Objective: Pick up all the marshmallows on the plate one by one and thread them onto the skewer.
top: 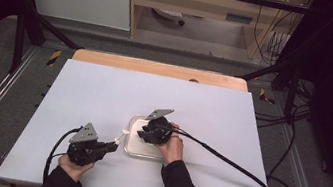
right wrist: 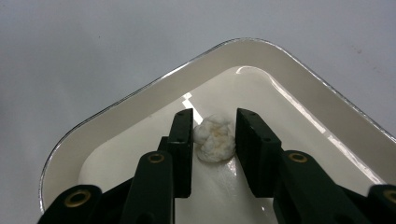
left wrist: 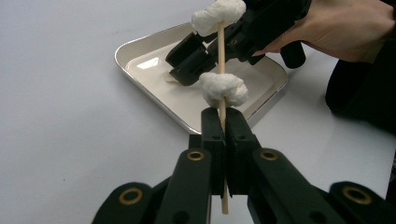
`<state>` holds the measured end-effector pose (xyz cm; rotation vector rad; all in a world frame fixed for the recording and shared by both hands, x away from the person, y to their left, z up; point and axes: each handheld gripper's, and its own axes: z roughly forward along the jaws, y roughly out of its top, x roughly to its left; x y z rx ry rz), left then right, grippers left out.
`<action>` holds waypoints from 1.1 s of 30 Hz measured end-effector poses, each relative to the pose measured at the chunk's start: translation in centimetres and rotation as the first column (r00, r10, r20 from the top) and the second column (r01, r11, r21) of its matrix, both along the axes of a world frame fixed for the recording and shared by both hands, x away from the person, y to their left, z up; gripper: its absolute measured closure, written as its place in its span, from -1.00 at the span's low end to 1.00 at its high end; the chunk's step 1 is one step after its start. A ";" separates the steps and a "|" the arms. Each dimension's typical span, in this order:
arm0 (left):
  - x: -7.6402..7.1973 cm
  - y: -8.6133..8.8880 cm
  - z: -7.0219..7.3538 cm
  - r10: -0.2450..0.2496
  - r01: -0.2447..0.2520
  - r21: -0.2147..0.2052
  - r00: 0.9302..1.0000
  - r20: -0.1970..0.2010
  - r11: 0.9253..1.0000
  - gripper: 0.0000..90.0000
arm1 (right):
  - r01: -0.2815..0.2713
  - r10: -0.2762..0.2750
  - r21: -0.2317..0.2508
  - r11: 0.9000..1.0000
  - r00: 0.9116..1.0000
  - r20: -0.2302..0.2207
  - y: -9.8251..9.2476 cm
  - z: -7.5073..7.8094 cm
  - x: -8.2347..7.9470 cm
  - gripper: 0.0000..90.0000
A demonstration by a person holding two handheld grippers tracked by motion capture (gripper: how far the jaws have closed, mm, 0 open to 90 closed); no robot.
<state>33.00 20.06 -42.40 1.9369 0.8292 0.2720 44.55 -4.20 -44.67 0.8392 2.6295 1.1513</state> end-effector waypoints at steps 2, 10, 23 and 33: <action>0.0 0.0 0.0 0.000 0.000 0.000 1.000 0.000 1.000 0.96 | 0.005 -0.005 0.004 1.000 1.000 -0.007 -0.1 0.2 0.0 0.53; -0.1 0.0 0.1 0.000 0.000 0.000 1.000 0.003 1.000 0.96 | 0.010 -0.009 0.037 0.999 1.000 -0.014 -0.7 1.6 -0.4 0.54; -0.2 -0.2 0.1 -0.011 0.011 0.005 1.000 0.006 1.000 0.96 | -0.016 0.018 0.127 0.992 1.000 -0.021 -2.9 4.0 -1.8 0.54; -0.3 -0.6 0.1 -0.028 0.028 0.009 1.000 0.007 1.000 0.96 | -0.014 0.021 0.267 0.964 1.000 -0.021 -5.8 5.6 -3.4 0.52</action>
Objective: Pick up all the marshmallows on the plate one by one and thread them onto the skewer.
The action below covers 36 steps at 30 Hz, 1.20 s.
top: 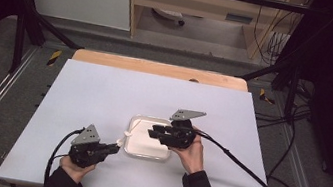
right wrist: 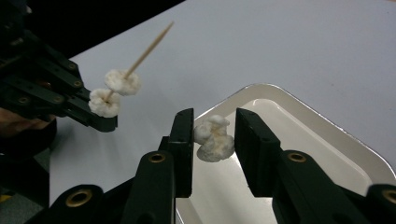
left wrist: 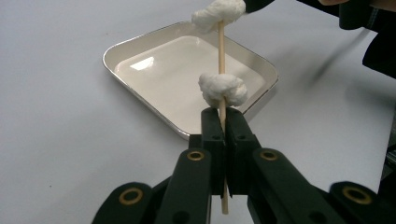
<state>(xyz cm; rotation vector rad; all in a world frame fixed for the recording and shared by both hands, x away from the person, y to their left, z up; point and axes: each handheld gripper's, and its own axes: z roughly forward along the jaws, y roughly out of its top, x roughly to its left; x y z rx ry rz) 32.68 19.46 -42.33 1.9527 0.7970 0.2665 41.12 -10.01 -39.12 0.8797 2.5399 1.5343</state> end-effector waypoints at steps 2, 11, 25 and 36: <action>0.0 -0.1 0.0 -0.003 0.003 0.000 1.000 0.000 1.000 0.96 | 0.001 -0.001 0.028 1.000 1.000 0.003 -0.5 0.4 -0.3 0.52; -0.2 -0.4 0.0 -0.019 0.019 0.003 1.000 0.001 1.000 0.96 | 0.005 -0.009 0.136 0.991 1.000 0.022 -2.3 1.6 -1.4 0.52; -0.7 -1.5 -0.1 -0.073 0.073 0.002 0.997 0.013 0.997 0.96 | 0.000 -0.009 0.272 0.962 1.000 0.030 -3.4 3.1 -1.8 0.58; -1.0 -1.8 0.0 -0.095 0.095 -0.003 0.995 0.025 0.995 0.96 | -0.003 0.004 0.322 0.947 1.000 -0.003 -3.1 2.7 -1.3 0.58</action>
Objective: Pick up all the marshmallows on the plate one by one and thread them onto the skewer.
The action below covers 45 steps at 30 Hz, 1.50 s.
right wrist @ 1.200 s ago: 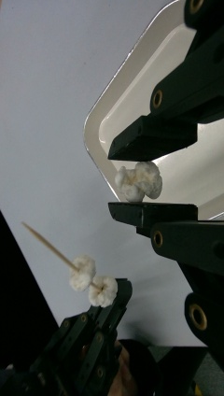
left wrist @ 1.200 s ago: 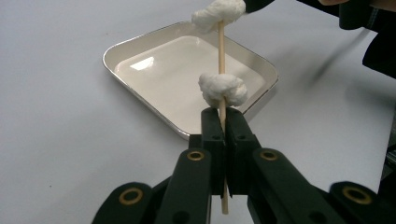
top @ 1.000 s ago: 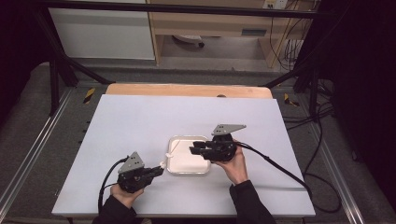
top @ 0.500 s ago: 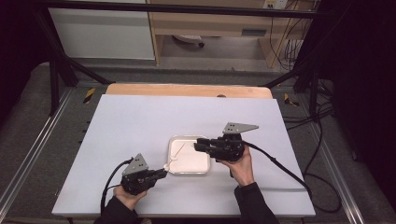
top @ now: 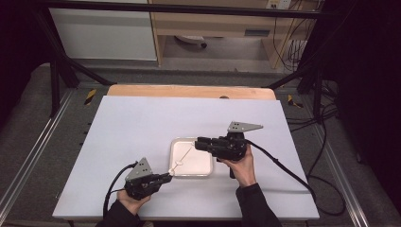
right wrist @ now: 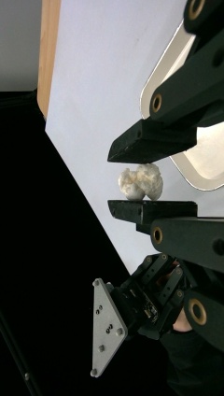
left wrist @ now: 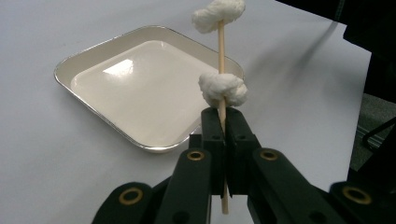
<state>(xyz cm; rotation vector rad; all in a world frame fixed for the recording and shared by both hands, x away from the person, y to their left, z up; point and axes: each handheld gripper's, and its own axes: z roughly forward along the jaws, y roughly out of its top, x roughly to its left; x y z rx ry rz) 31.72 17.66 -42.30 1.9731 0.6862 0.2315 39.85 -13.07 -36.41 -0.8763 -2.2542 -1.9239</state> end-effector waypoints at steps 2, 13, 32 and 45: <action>0.0 0.0 0.0 0.000 0.000 -0.001 1.000 0.000 1.000 0.96 | -0.004 0.004 0.005 1.000 1.000 -0.004 0.1 -0.1 0.1 0.58; -0.1 0.0 0.1 -0.003 0.003 -0.001 1.000 0.003 1.000 0.96 | -0.022 0.023 0.018 1.000 0.999 -0.039 0.6 -0.8 0.4 0.58; 0.2 -0.6 -0.1 -0.018 0.019 0.103 1.000 -0.010 0.994 0.97 | -0.062 0.064 0.021 0.998 0.993 -0.094 1.5 -1.9 0.4 0.71; 0.2 -0.9 -0.3 -0.014 0.018 0.141 1.000 -0.026 0.990 0.97 | -0.078 0.079 0.016 0.997 0.990 -0.118 2.2 -3.0 0.0 0.77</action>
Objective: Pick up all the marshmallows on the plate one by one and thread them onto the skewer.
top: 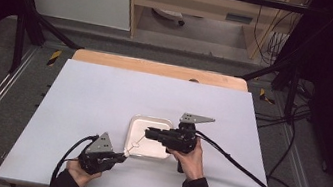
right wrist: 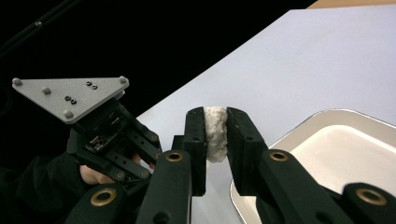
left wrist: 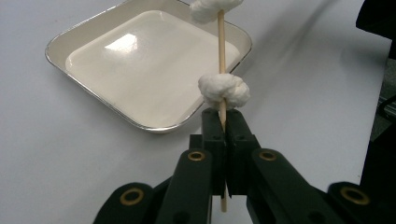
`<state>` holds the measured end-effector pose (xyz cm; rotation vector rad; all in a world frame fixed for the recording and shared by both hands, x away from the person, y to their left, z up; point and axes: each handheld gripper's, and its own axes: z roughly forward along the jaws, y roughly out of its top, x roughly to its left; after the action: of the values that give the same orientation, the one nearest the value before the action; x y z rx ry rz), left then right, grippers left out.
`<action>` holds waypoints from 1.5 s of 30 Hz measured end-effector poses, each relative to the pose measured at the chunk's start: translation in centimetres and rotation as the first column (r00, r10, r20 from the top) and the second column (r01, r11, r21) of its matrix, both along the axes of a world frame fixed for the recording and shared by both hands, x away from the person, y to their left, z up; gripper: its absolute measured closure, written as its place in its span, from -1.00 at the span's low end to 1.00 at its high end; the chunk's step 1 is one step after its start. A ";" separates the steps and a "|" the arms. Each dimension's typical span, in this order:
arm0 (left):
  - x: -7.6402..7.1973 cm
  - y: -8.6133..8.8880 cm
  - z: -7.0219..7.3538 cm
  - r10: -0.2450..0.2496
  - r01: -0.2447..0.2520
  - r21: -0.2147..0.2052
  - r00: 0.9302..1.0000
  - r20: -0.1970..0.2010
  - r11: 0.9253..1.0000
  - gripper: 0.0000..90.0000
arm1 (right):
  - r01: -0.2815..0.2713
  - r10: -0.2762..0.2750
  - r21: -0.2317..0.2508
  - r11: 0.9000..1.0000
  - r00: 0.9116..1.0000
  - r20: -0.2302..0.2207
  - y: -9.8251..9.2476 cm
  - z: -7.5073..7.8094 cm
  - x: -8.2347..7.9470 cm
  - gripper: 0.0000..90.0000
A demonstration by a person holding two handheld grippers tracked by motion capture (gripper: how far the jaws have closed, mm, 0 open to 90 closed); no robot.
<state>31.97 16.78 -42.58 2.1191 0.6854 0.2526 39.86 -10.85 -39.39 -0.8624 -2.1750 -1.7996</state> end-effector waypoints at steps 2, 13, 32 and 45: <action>0.0 -0.1 0.0 -0.001 0.001 -0.004 1.000 -0.005 1.000 0.97 | -0.002 0.002 -0.005 1.000 1.000 0.000 0.1 -0.1 -0.1 0.77; -0.1 -0.4 0.0 0.006 -0.006 -0.002 1.000 0.004 1.000 0.98 | -0.019 0.019 -0.034 0.999 1.000 0.005 0.5 -0.9 -0.4 0.79; 0.2 -0.9 -0.1 0.011 -0.011 -0.025 1.000 0.011 1.000 0.97 | -0.044 0.044 -0.065 0.997 0.999 -0.008 1.0 -1.9 -0.9 0.77; 0.3 -0.3 -0.1 0.024 -0.023 -0.059 1.000 0.014 0.998 0.97 | 0.034 -0.024 -0.116 0.993 0.996 0.086 0.4 -1.1 -1.1 -0.11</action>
<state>32.28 16.43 -42.72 2.0527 0.7009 0.2574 38.78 -10.45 -40.54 -0.8616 -2.3538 -1.7669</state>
